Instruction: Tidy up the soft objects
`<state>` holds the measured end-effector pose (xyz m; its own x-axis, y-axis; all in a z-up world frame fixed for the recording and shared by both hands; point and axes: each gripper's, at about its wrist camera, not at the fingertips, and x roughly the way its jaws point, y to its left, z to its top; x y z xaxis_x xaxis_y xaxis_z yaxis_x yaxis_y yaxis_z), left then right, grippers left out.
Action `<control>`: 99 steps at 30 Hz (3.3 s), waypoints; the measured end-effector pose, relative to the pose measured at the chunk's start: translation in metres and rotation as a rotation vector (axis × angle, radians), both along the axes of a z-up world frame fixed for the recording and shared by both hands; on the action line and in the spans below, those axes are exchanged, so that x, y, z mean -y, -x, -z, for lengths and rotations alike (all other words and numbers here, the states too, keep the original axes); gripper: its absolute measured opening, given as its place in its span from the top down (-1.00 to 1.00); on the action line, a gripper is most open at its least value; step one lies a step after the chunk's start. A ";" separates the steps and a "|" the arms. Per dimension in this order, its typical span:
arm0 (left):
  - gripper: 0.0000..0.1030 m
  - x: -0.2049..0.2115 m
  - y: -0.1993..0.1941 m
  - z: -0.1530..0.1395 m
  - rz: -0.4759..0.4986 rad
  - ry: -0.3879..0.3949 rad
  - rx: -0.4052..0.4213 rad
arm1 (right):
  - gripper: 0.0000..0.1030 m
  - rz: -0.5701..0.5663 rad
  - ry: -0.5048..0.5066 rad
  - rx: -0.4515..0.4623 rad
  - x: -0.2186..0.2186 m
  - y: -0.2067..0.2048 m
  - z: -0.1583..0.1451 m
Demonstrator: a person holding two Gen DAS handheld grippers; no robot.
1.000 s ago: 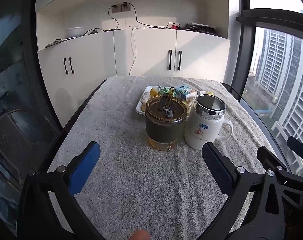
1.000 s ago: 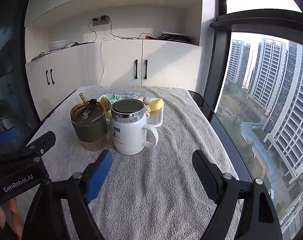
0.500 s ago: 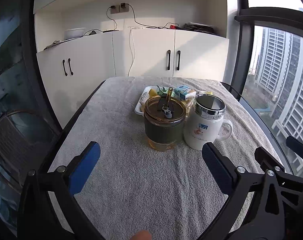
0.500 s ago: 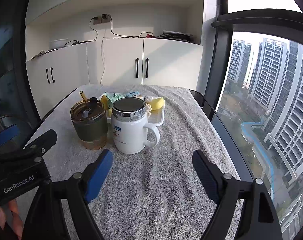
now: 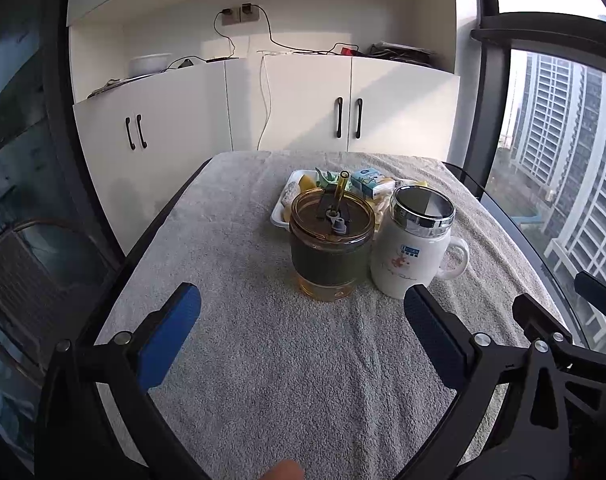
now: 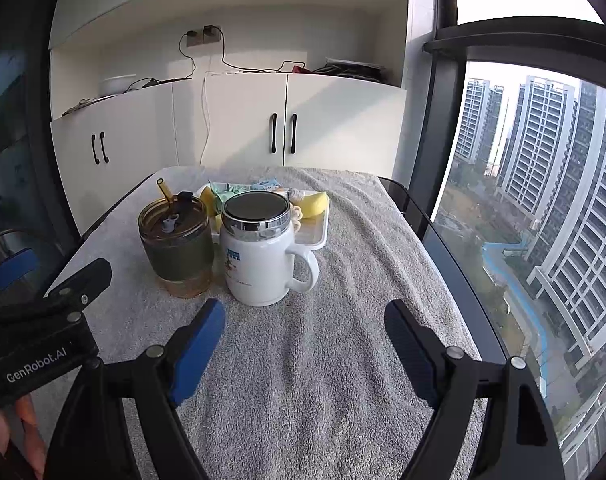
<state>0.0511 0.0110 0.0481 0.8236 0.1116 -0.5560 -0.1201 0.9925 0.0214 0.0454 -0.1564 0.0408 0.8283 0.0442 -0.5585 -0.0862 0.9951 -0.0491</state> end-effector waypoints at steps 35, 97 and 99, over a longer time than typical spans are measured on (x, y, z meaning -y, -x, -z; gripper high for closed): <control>-1.00 0.001 -0.001 0.000 0.002 -0.003 0.000 | -0.63 -0.003 0.002 -0.002 0.002 -0.001 0.001; -1.00 0.001 -0.003 0.001 0.041 0.033 -0.008 | -0.63 -0.019 0.011 0.000 0.010 -0.004 0.005; -1.00 0.002 -0.003 0.001 0.053 0.034 -0.005 | -0.63 -0.019 0.011 0.000 0.012 -0.004 0.005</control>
<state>0.0542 0.0094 0.0471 0.8250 0.0490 -0.5631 -0.0674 0.9977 -0.0120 0.0496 -0.1680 0.0361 0.8273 0.0538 -0.5591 -0.1052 0.9926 -0.0600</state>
